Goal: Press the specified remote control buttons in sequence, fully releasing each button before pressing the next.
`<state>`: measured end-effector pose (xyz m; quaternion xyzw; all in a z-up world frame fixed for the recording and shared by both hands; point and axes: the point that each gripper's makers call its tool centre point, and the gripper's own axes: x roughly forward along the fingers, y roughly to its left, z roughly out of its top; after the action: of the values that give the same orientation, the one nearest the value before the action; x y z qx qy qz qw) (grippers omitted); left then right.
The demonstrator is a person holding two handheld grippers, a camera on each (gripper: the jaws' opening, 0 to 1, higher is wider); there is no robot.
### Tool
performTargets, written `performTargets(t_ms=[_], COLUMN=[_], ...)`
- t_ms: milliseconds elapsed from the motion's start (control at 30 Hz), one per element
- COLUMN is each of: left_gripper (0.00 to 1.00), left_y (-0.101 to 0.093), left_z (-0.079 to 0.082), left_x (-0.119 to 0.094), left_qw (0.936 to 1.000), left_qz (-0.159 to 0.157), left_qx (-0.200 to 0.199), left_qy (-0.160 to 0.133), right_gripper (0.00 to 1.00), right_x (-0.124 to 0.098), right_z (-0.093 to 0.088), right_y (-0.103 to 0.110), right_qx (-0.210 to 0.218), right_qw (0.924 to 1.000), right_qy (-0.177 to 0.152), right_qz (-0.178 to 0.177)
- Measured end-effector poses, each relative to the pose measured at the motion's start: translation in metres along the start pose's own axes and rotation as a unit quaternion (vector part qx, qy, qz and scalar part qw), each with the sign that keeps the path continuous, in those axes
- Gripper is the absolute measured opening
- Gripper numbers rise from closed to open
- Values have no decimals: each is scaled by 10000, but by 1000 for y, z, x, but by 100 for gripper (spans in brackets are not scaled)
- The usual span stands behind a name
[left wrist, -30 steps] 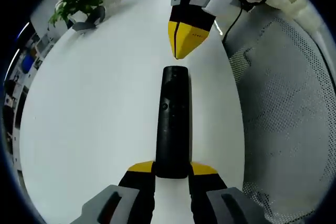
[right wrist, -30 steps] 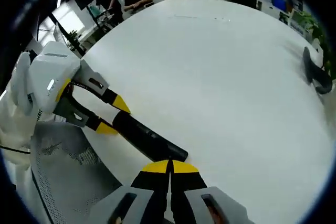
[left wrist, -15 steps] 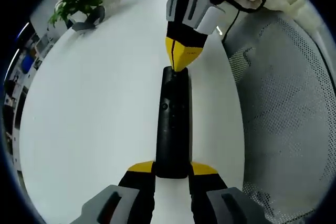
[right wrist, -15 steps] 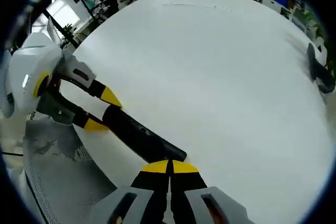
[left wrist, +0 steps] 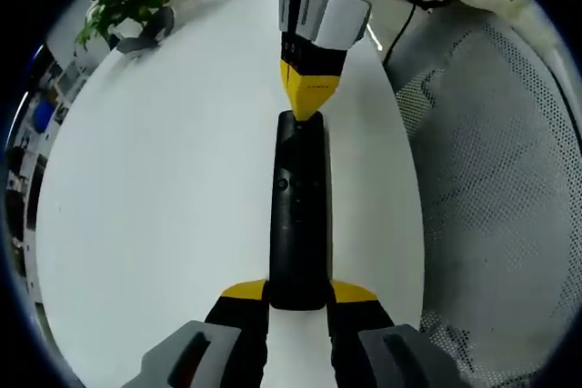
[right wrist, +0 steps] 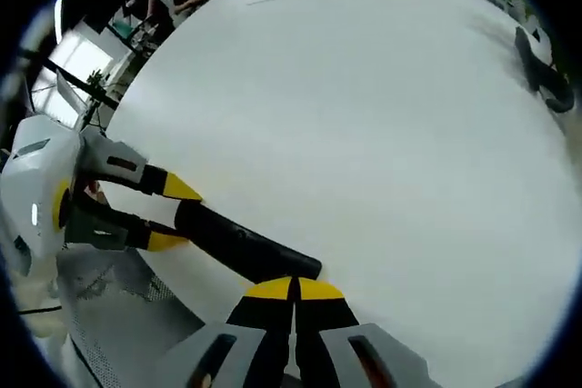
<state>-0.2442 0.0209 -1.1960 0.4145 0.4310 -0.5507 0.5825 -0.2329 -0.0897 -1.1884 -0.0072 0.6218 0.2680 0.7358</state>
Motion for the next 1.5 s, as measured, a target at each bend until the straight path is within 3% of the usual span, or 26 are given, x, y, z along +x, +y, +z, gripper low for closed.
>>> performTargets(t_ms=[233, 533, 867, 1033, 1300, 1500], left_gripper=[24, 24, 24, 24, 24, 24], left_y=[-1, -1, 0, 0, 0, 0], left_z=[0, 0, 1, 1, 1, 1], left_x=[0, 0, 0, 0, 1, 1], left_qw=[9999, 9999, 9999, 9999, 9999, 9999], left_qz=[6, 17, -31, -15, -36, -48], left_qx=[114, 111, 92, 42, 101, 138], left_qy=[45, -114, -28, -92, 52, -2], right_gripper=[0, 0, 0, 0, 0, 0], right_x=[-1, -1, 1, 2, 3, 3], right_z=[-2, 5, 2, 2, 4, 4], right_y=[3, 13, 14, 12, 10, 12], right_qx=[7, 2, 9, 165, 541, 596], right_qw=[10000, 9996, 10000, 9998, 9980, 9978], right_qy=[-75, -236, -49, -48, -71, -125], right_qz=[30, 151, 36, 59, 327, 273])
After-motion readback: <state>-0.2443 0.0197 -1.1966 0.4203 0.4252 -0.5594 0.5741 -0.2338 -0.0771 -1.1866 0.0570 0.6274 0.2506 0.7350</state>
